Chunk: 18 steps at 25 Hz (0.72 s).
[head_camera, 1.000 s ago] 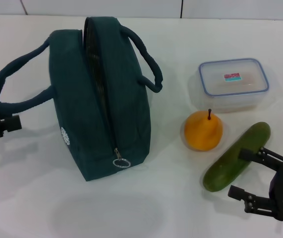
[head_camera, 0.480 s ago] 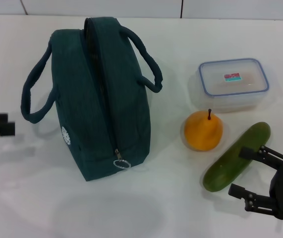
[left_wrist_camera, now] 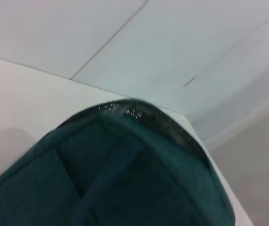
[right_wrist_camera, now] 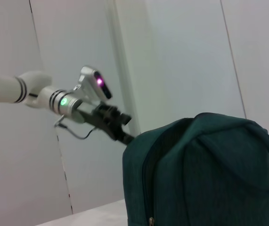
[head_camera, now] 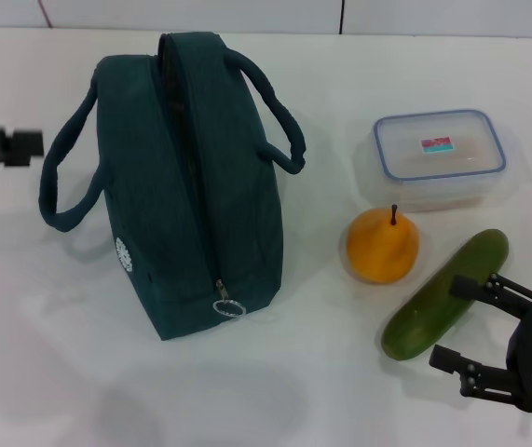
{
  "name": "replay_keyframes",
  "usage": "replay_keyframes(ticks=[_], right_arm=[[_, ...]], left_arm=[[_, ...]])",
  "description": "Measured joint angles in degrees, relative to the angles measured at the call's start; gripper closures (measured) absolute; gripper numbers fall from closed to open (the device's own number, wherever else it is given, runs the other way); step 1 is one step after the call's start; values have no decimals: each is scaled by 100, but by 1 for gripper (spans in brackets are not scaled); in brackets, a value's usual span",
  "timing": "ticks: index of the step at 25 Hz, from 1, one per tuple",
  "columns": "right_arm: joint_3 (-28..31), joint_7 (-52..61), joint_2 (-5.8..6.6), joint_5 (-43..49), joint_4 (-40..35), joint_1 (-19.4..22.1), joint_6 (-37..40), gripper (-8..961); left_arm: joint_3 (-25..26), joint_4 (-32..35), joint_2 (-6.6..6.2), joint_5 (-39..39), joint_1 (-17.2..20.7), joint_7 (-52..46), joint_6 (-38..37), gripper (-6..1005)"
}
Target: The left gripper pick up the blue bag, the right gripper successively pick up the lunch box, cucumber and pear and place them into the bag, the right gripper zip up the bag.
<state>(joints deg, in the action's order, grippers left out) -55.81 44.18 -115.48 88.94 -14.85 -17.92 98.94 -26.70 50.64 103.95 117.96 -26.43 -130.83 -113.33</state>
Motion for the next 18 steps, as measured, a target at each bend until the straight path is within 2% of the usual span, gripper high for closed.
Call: replay_keyframes(ticks=[5,12,15,18], right_arm=[[0,16,0,0,0,-4,1,96],[0,20,0,0,0,-14,-10,96],[0,21,0,1,0,-16,-11,96],[0,21,0,0,0,-18,-13,95]], left_arm=[[-62,152,-77,422,-506,-1018,63,194],[-122,336,-101,950,-988,-1584,66,201],[-252,343,-76,990,-1069,-1638,79,204],[-307,361,8,1009,-1126,-1661,120,207]])
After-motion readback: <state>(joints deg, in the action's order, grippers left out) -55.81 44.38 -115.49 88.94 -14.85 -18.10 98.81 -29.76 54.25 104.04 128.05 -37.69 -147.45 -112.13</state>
